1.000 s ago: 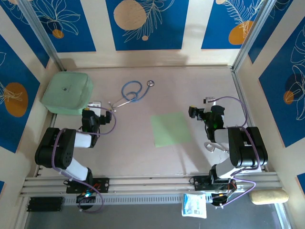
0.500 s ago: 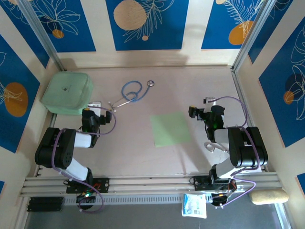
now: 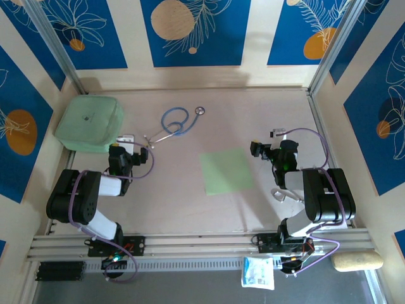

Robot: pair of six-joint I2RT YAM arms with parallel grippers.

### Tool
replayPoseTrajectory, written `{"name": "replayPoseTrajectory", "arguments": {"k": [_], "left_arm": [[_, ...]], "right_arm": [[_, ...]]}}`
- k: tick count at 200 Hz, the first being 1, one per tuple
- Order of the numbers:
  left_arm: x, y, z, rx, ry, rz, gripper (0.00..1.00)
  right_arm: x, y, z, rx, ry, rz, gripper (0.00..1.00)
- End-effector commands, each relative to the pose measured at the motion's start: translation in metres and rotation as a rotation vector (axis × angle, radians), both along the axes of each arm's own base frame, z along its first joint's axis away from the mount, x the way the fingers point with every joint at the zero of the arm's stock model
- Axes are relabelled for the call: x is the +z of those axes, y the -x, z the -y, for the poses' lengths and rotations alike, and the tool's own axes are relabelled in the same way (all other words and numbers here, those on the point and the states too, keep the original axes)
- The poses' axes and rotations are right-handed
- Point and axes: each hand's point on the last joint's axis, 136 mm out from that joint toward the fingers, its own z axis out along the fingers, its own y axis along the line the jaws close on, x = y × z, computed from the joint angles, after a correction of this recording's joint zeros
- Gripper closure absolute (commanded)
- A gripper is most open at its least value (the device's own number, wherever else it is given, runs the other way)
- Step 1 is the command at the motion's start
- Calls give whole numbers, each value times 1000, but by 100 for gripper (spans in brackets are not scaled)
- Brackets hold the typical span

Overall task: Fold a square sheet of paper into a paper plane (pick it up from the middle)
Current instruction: Move the square sheet of paper to the center of the table.

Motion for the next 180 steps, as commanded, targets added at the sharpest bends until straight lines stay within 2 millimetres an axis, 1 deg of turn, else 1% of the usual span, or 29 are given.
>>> {"name": "replayPoseTrajectory", "arguments": {"k": [1, 64, 78, 93, 107, 122, 133, 138, 144, 146, 154, 161, 173, 180], "left_arm": [[7, -6, 0, -15, 2, 27, 1], [8, -5, 0, -14, 1, 33, 1], [9, -3, -1, -13, 0, 49, 1], [14, 1, -3, -1, 3, 69, 1], [24, 5, -6, 18, 3, 79, 1], [37, 8, -9, 35, 0, 80, 1], [47, 10, -11, 49, 0, 70, 1], [52, 11, -13, 61, 9, 57, 1], [59, 12, -15, 81, 33, 42, 1], [66, 11, -14, 85, 46, 51, 1], [75, 14, -12, 83, 81, 28, 1], [89, 16, -8, 75, 123, 27, 0], [105, 20, -7, 103, 220, 11, 1], [111, 24, -6, 115, 267, -7, 1]], "right_arm": [[6, -6, 1, 5, 0, 15, 1], [7, -5, 0, 11, -4, 20, 1], [12, -6, -1, 17, -6, 20, 1], [24, -6, -2, 25, -7, 13, 1], [35, -5, -1, 13, 1, 5, 1], [54, -8, 6, -66, 28, -16, 1], [72, -11, 5, -103, -6, -47, 1], [76, -11, 4, -111, -31, -76, 1], [82, -11, 0, -117, -66, -104, 1], [85, -11, -1, -119, -78, -113, 1], [92, -11, -7, -121, -131, -149, 1], [95, -7, -15, -122, -180, -206, 1], [96, -3, -27, -108, -246, -277, 1], [95, 1, -35, -96, -283, -326, 1]]}}
